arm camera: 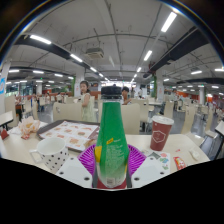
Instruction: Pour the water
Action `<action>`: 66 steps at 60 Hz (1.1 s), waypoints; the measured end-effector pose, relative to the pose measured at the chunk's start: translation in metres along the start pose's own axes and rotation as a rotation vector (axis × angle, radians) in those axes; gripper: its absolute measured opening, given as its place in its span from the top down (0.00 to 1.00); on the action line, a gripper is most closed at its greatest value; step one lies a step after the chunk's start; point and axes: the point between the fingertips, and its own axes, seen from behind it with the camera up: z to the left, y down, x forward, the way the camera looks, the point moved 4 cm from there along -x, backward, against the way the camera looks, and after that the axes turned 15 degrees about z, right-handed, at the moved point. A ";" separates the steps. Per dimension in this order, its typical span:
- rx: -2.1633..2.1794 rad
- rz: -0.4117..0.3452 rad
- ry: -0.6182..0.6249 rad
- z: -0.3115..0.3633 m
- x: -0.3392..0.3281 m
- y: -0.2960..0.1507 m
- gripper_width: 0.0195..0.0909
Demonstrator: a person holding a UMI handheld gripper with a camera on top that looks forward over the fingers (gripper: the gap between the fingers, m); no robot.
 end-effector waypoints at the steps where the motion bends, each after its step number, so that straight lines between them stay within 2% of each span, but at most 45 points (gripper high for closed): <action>1: 0.014 0.000 -0.006 -0.001 0.000 0.001 0.74; 8: 0.026 -0.013 -0.017 0.000 0.001 -0.001 0.74; 13: 0.031 -0.001 -0.013 0.001 -0.002 -0.001 0.69; 19: 0.053 0.063 -0.024 0.000 -0.001 0.001 0.50; 22: 0.073 0.148 -0.040 0.002 -0.003 0.011 0.32; 25: 0.102 0.186 -0.057 0.006 -0.008 0.014 0.12; 27: 0.121 0.200 -0.061 0.006 -0.015 0.014 0.07; 32: 0.135 0.275 -0.056 0.006 -0.029 0.021 0.09; 40: 0.115 0.371 0.021 0.015 -0.086 0.030 0.08; 49: 0.138 0.471 0.069 0.059 -0.156 0.038 0.08; 55: 0.151 0.502 0.093 0.101 -0.194 0.034 0.08; 66: 0.225 0.493 0.117 0.171 -0.239 0.013 0.08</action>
